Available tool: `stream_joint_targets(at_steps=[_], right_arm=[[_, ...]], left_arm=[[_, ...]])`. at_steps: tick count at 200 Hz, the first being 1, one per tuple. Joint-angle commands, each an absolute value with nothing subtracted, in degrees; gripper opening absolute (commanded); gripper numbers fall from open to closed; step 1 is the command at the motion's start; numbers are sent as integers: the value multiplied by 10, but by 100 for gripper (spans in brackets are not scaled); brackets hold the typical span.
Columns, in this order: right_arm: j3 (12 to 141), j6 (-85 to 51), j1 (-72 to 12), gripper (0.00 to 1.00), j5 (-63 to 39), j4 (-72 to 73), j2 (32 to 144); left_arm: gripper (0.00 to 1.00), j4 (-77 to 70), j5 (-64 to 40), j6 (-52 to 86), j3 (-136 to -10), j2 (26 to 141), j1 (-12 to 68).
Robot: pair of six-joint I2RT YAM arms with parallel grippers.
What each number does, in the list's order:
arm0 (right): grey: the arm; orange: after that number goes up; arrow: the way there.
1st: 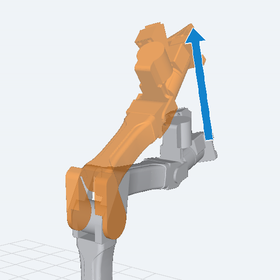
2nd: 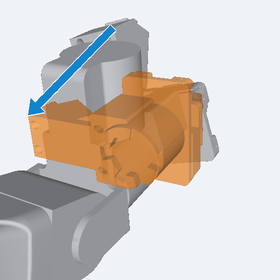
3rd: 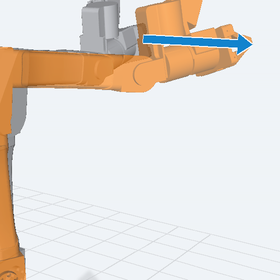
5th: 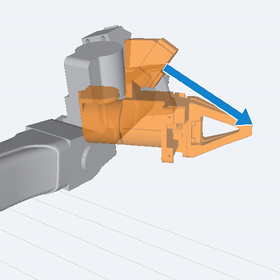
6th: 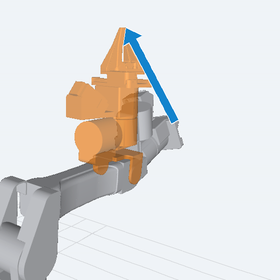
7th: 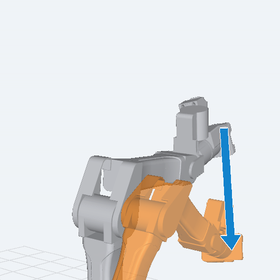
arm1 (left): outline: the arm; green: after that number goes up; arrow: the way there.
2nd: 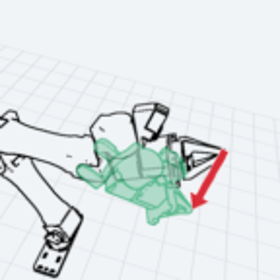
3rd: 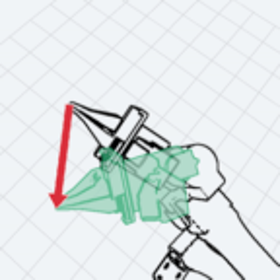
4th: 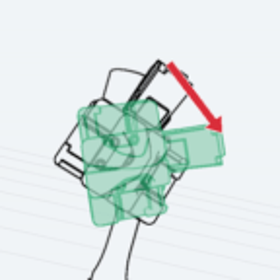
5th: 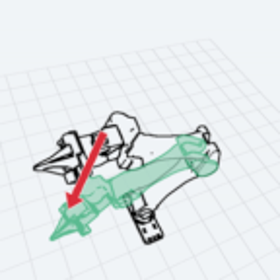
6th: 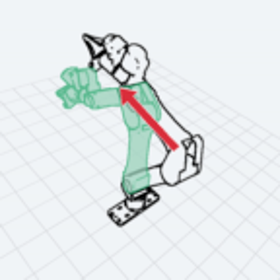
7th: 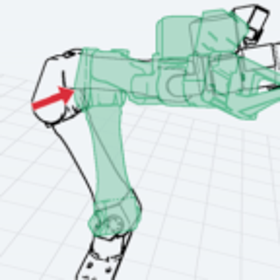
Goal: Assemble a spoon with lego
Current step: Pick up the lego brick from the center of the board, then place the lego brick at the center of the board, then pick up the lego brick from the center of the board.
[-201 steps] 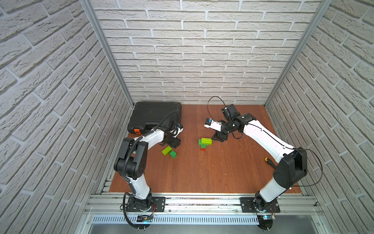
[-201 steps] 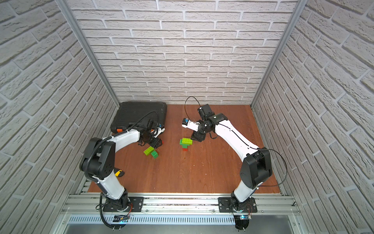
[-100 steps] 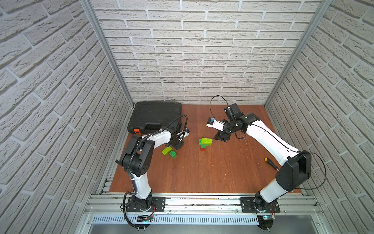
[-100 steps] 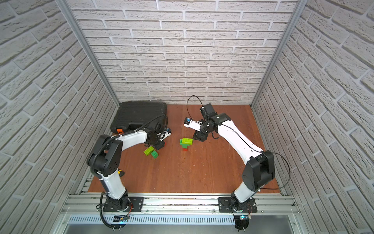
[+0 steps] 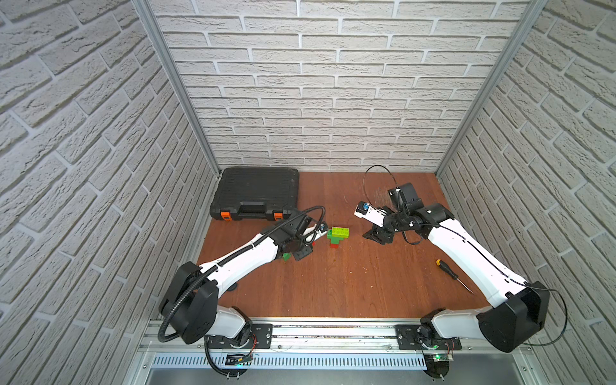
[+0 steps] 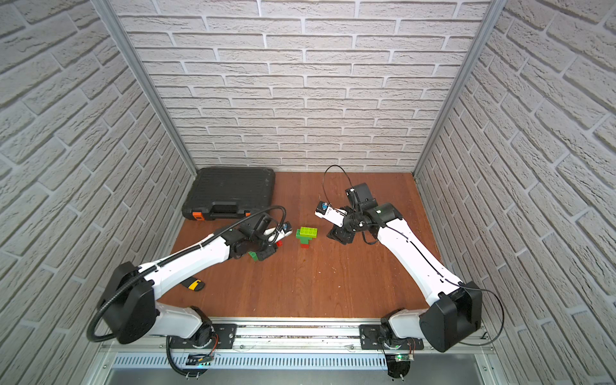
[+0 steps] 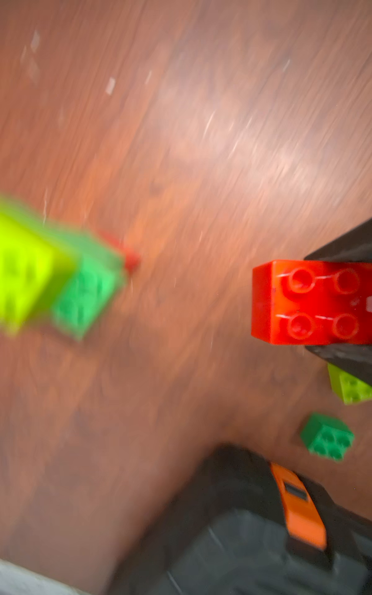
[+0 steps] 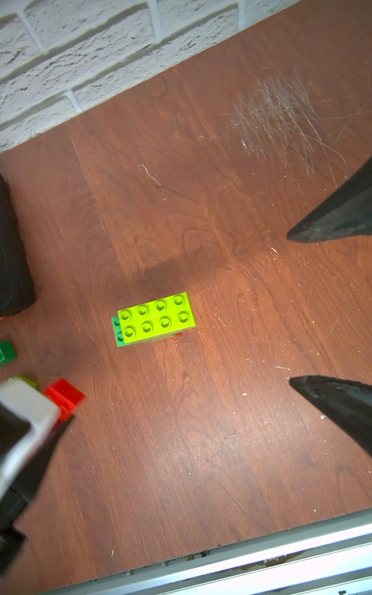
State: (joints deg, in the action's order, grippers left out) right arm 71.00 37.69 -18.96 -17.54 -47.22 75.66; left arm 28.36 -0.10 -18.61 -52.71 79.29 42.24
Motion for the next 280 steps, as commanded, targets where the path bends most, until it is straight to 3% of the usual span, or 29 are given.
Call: stream_joint_targets(at_steps=[1,103,147,171,211,246,280], right_arm=[[690,339,-155,65,-221,-412,716],[685,347,-142,65,-239,-436,704],[686,363,-143,65,-239,-458,711],[686,365,-144,65,-243,-461,704],[645,374,-202,64,-218,-429,670],[596,351,-372,64,-131,-378,677],[562,308,-495,62,-104,-296,775]], left_arm=[[23,290,-39,-208,-479,791,476],[30,229,-115,-234,-506,927,547],[57,221,-116,-237,-505,914,547],[60,202,-120,-231,-490,875,537],[62,125,-157,-115,-416,714,386],[62,103,-109,5,-378,615,227],[66,77,-95,64,-327,565,136]])
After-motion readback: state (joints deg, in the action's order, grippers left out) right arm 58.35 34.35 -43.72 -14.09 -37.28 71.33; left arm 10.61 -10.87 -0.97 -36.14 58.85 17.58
